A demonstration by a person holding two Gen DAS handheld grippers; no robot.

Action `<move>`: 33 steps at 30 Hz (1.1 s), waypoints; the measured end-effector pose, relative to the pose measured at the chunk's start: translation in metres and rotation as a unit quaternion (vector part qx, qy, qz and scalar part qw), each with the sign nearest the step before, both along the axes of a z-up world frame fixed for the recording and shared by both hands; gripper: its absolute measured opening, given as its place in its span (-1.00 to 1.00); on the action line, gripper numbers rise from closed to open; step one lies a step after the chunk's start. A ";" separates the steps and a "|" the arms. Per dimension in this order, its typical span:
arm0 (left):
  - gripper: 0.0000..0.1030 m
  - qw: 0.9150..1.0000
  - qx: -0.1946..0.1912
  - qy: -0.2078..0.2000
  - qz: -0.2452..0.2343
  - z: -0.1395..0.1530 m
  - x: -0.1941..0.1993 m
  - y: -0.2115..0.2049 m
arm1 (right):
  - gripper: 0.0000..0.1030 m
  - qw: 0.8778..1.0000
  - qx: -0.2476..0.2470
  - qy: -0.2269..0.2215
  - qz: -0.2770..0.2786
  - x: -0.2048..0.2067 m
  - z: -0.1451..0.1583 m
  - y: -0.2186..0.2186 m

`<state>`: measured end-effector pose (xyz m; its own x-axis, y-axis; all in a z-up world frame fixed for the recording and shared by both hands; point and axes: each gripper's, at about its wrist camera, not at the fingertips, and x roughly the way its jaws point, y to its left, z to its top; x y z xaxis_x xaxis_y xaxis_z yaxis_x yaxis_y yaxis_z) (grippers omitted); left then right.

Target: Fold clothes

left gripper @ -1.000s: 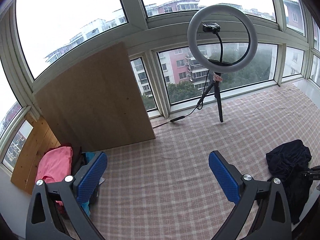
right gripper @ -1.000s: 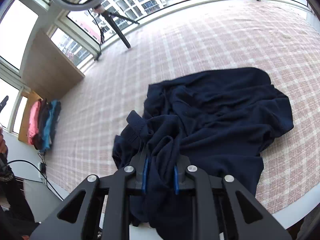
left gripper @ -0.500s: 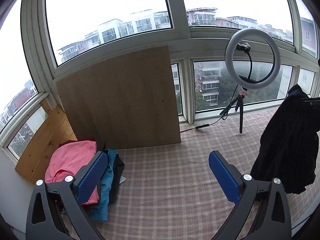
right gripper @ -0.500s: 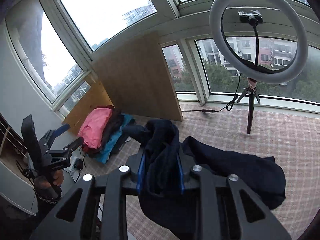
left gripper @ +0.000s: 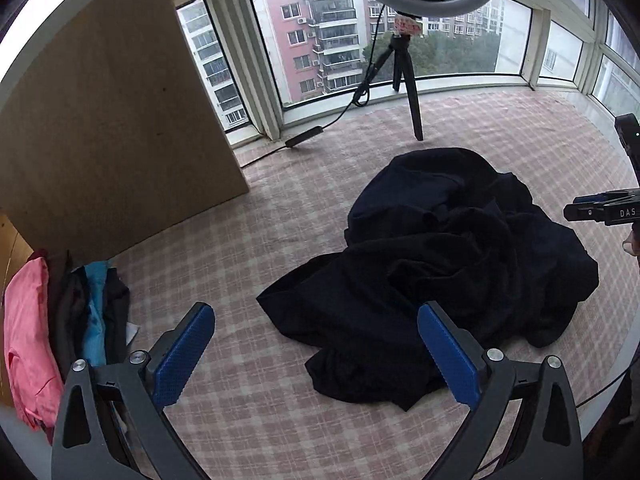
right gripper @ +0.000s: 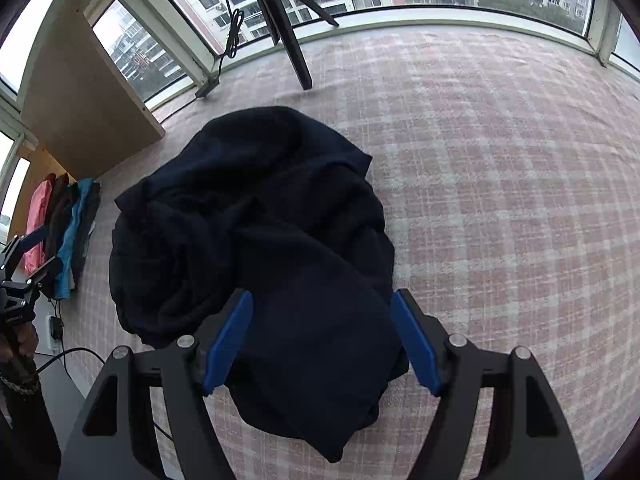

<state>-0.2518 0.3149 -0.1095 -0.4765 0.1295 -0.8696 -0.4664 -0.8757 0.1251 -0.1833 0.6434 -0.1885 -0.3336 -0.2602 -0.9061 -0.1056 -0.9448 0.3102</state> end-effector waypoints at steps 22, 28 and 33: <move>-0.34 0.997 -0.014 -0.064 -0.042 -0.029 0.028 -0.009 | -0.81 0.973 0.163 0.014 -0.164 0.125 0.077 0.112; -0.08 0.996 -0.002 -0.059 -0.064 -0.040 0.005 0.029 | 0.18 0.997 0.019 0.074 -0.009 0.031 0.061 0.008; -0.06 0.997 0.002 -0.054 -0.056 -0.034 0.006 0.020 | 0.18 0.992 0.006 0.062 0.106 -0.036 0.016 -0.090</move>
<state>-0.2462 0.3349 -0.1437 -0.3632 0.1812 -0.9139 -0.5721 -0.8176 0.0652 -0.2191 0.5537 -0.1725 -0.3822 -0.3256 -0.8648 0.1352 -0.9455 0.2962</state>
